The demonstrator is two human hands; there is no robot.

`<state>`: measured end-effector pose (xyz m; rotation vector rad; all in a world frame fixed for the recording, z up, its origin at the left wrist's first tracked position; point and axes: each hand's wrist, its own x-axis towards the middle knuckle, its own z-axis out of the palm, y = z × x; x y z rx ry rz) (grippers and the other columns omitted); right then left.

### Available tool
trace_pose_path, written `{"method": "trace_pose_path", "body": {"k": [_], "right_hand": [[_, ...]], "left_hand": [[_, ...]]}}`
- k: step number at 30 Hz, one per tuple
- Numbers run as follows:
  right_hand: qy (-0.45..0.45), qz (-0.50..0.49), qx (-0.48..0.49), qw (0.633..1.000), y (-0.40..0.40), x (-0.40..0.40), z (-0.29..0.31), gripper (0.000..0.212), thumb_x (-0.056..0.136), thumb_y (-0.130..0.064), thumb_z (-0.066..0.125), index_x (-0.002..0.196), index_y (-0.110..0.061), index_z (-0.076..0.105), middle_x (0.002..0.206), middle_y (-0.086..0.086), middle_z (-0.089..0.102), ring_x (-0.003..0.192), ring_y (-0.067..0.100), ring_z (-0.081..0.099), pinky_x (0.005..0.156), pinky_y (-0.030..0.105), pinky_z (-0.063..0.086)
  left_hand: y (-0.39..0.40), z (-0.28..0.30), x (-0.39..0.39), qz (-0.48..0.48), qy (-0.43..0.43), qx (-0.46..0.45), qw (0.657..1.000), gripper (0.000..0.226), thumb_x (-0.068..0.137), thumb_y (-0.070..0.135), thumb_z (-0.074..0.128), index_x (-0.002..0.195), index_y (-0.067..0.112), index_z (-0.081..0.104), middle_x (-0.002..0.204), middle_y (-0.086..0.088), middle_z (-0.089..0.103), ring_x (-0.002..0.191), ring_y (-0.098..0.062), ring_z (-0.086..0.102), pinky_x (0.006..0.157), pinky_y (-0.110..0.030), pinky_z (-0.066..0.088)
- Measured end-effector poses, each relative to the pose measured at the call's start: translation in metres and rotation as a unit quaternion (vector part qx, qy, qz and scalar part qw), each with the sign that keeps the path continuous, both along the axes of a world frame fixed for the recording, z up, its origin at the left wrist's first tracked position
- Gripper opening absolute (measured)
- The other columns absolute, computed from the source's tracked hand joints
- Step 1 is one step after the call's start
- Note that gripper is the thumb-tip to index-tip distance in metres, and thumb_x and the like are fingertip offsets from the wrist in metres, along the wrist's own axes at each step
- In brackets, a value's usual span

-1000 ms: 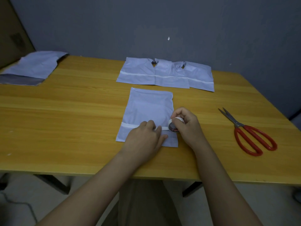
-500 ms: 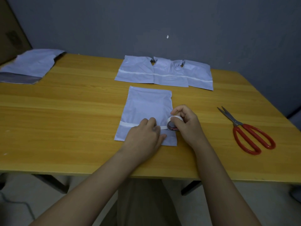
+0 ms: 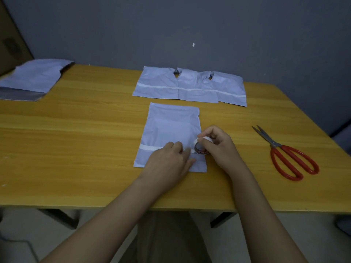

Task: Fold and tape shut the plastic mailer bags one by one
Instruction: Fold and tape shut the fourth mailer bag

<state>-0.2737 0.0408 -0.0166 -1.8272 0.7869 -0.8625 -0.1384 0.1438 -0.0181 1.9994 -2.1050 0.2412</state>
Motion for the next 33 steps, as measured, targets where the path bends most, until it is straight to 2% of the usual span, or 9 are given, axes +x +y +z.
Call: {"method": "trace_pose_path", "body": {"k": [3, 7, 10, 13, 15, 18, 22, 24, 33], "right_hand": [[0.016, 0.011, 0.0, 1.0, -0.001, -0.002, 0.002, 0.013, 0.09, -0.005, 0.062, 0.081, -0.014, 0.059, 0.075, -0.008, 0.056, 0.066, 0.001, 0.053, 0.061, 0.015, 0.043], [0.037, 0.021, 0.003, 0.999, 0.0, -0.011, 0.005, 0.008, 0.088, -0.013, 0.066, 0.088, -0.021, 0.066, 0.088, -0.004, 0.063, 0.077, 0.002, 0.058, 0.069, 0.017, 0.049], [0.047, 0.031, 0.01, 0.998, 0.0, -0.019, 0.007, 0.015, 0.086, -0.014, 0.066, 0.096, -0.025, 0.068, 0.098, -0.001, 0.066, 0.084, 0.001, 0.06, 0.075, 0.015, 0.049], [0.054, 0.033, -0.007, 0.998, -0.001, -0.021, 0.006, 0.021, 0.089, -0.01, 0.064, 0.1, -0.027, 0.067, 0.1, -0.009, 0.066, 0.086, -0.006, 0.06, 0.075, 0.011, 0.047], [0.057, 0.023, -0.024, 0.998, -0.001, -0.019, 0.003, 0.021, 0.091, -0.009, 0.061, 0.102, -0.026, 0.067, 0.103, -0.012, 0.066, 0.089, -0.008, 0.06, 0.075, 0.01, 0.046], [0.082, 0.006, -0.072, 0.994, -0.003, -0.015, -0.001, 0.022, 0.094, -0.013, 0.058, 0.106, -0.029, 0.067, 0.105, -0.014, 0.064, 0.095, -0.006, 0.058, 0.075, 0.009, 0.044], [0.117, -0.001, -0.164, 0.98, -0.006, -0.01, -0.003, 0.024, 0.095, -0.015, 0.055, 0.109, -0.029, 0.069, 0.082, -0.019, 0.053, 0.077, -0.004, 0.053, 0.066, 0.009, 0.037], [0.124, 0.002, -0.191, 0.974, -0.007, -0.008, -0.004, 0.026, 0.094, -0.013, 0.055, 0.108, -0.029, 0.069, 0.081, -0.021, 0.053, 0.079, -0.003, 0.051, 0.067, 0.01, 0.036], [0.169, 0.078, -0.124, 0.975, -0.02, 0.0, 0.02, 0.035, 0.09, -0.004, 0.055, 0.091, -0.037, 0.068, 0.1, -0.023, 0.064, 0.097, -0.003, 0.059, 0.079, 0.018, 0.046]], "left_hand": [[-0.001, -0.006, 0.0, -0.008, -0.006, 0.032, 0.999, 0.049, 0.101, 0.043, 0.023, 0.136, 0.017, 0.045, 0.115, -0.004, 0.05, 0.104, -0.02, 0.048, 0.072, -0.031, 0.043], [-0.003, -0.006, -0.002, -0.006, 0.012, 0.019, 1.0, 0.054, 0.092, 0.044, 0.026, 0.098, 0.013, 0.071, 0.084, -0.006, 0.057, 0.073, -0.022, 0.055, 0.05, -0.031, 0.042], [-0.006, -0.014, 0.001, -0.02, 0.003, -0.028, 0.999, 0.051, 0.087, 0.043, 0.032, 0.088, 0.012, 0.073, 0.086, -0.007, 0.06, 0.075, -0.023, 0.058, 0.056, -0.032, 0.047], [-0.005, -0.01, -0.002, -0.04, 0.041, -0.002, 0.998, 0.059, 0.089, 0.045, 0.024, 0.097, 0.009, 0.07, 0.098, -0.006, 0.06, 0.088, -0.023, 0.058, 0.068, -0.033, 0.049], [-0.005, -0.012, -0.002, -0.027, 0.087, 0.019, 0.996, 0.065, 0.089, 0.046, 0.016, 0.106, 0.009, 0.067, 0.103, -0.004, 0.059, 0.093, -0.021, 0.055, 0.067, -0.031, 0.046], [-0.004, -0.02, 0.0, -0.016, 0.136, -0.022, 0.99, 0.055, 0.092, 0.042, 0.025, 0.105, 0.012, 0.069, 0.102, 0.001, 0.061, 0.092, -0.019, 0.056, 0.062, -0.03, 0.049], [-0.002, -0.026, 0.003, -0.012, 0.161, -0.032, 0.986, 0.051, 0.089, 0.041, 0.03, 0.108, 0.015, 0.07, 0.104, 0.004, 0.061, 0.093, -0.018, 0.055, 0.061, -0.032, 0.052], [-0.003, -0.026, 0.002, -0.009, 0.17, -0.033, 0.985, 0.05, 0.089, 0.041, 0.031, 0.109, 0.015, 0.069, 0.104, 0.004, 0.06, 0.094, -0.018, 0.054, 0.061, -0.034, 0.053], [-0.001, -0.024, 0.0, -0.008, 0.178, -0.038, 0.983, 0.031, 0.095, 0.029, 0.052, 0.119, 0.014, 0.065, 0.112, 0.002, 0.058, 0.102, -0.017, 0.05, 0.069, -0.033, 0.051]]}}
